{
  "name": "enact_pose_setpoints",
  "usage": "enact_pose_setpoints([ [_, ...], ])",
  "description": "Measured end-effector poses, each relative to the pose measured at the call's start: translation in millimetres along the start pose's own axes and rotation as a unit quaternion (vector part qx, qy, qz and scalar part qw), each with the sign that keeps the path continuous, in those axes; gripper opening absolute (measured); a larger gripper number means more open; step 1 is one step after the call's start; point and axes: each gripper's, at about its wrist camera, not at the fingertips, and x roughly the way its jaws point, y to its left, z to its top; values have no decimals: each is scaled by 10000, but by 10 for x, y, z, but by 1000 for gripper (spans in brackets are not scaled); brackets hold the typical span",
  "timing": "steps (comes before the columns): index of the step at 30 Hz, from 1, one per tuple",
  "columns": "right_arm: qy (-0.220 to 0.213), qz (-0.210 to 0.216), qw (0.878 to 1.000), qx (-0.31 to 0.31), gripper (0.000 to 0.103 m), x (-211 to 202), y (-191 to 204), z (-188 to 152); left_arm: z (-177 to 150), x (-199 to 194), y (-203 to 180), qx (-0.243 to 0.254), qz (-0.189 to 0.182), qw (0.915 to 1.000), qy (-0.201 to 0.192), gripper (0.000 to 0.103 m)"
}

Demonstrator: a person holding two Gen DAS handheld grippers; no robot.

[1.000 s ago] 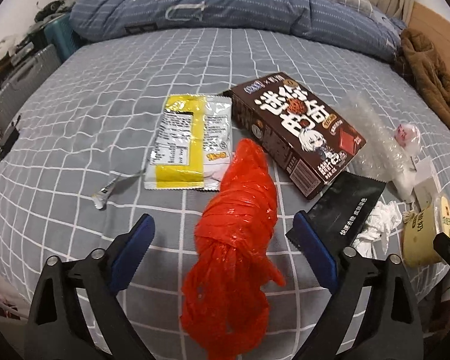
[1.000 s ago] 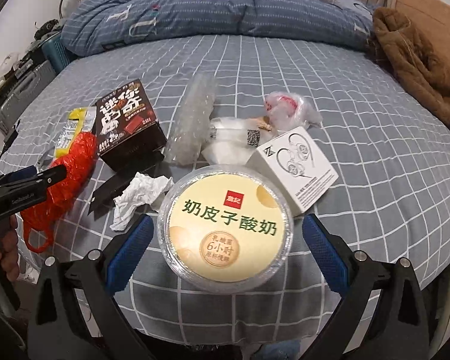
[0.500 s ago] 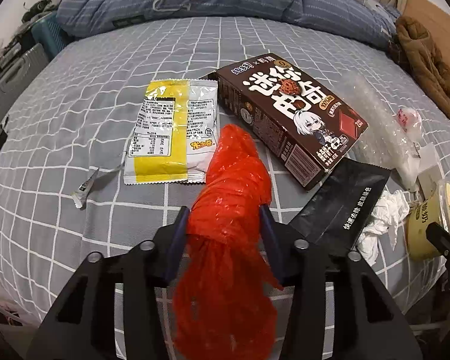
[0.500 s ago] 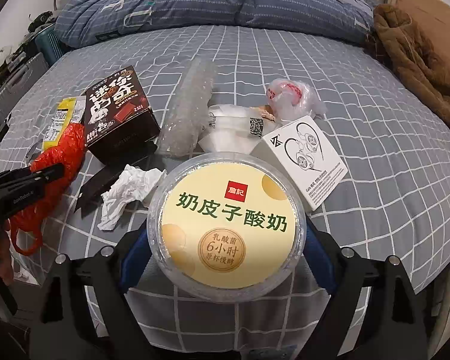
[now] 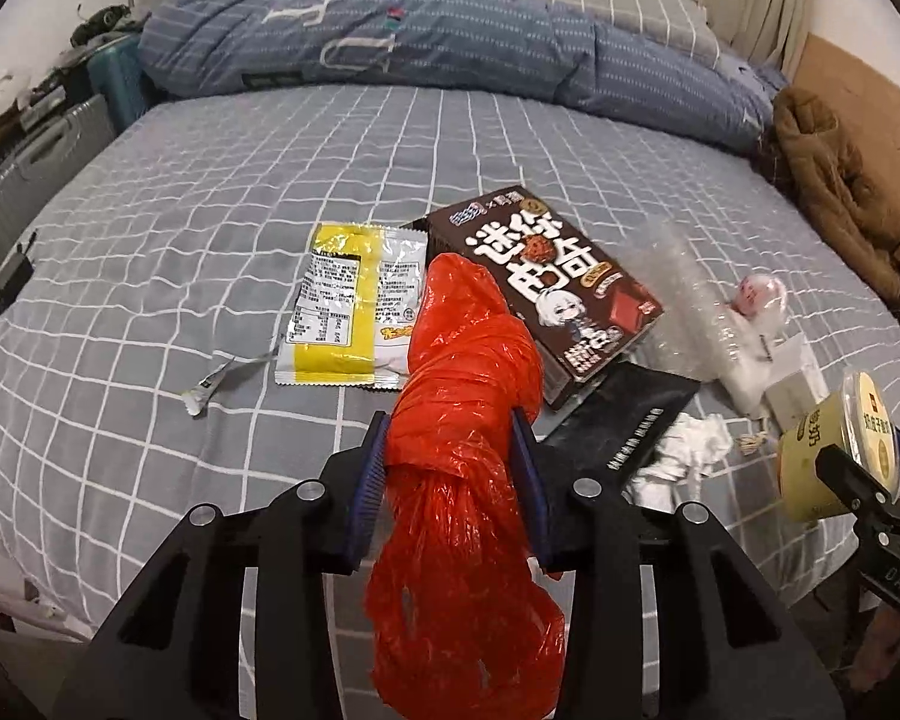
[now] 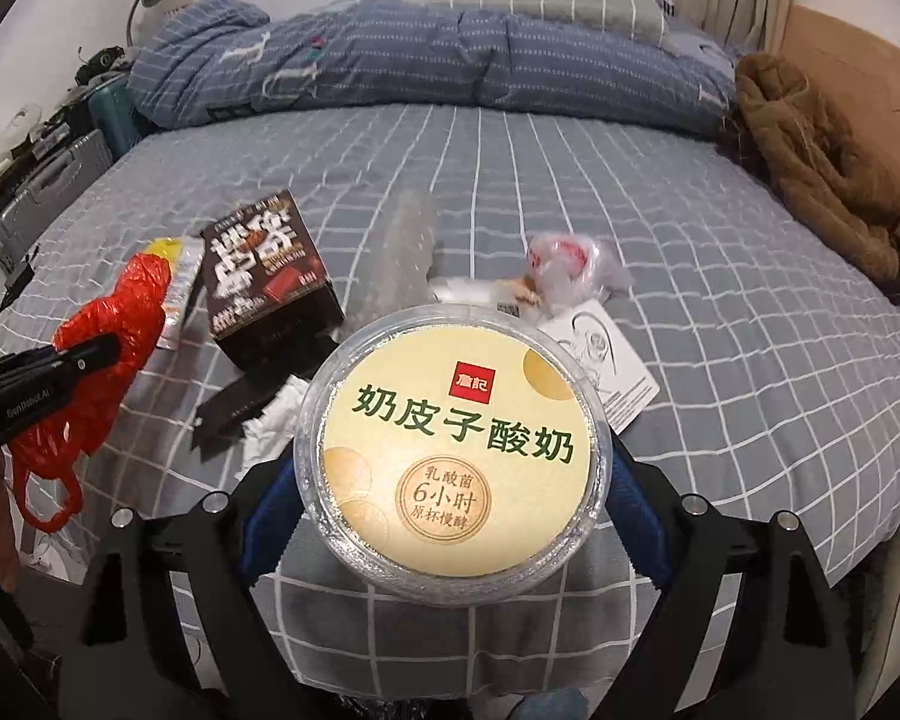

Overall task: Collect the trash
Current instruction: 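Carry the red bag and yogurt cup with both tools down toward the black bin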

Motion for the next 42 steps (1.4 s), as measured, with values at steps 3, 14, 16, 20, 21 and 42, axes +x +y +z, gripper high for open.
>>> enact_pose_setpoints([
  [3,-118,55,9999,2,84,-101,11,9,-42,-99,-30,7,-16,10000,-67,38],
  [14,-232,305,9992,-115,84,-417,94,-208,-390,-433,-142,-53,5,10000,-52,38],
  [16,-268,314,9991,-123,84,-496,96,-246,-448,-490,-186,-38,-14,10000,-27,38],
  [20,-336,346,9988,-87,84,-644,85,-278,-560,-622,-240,-32,2,10000,-21,38],
  [21,-348,353,9987,-76,84,-679,83,-279,-585,-652,-241,-45,5,10000,-19,38],
  [42,-243,446,9987,-30,84,-1257,254,-753,-1224,-1119,-236,-218,-8,9996,156,38],
])
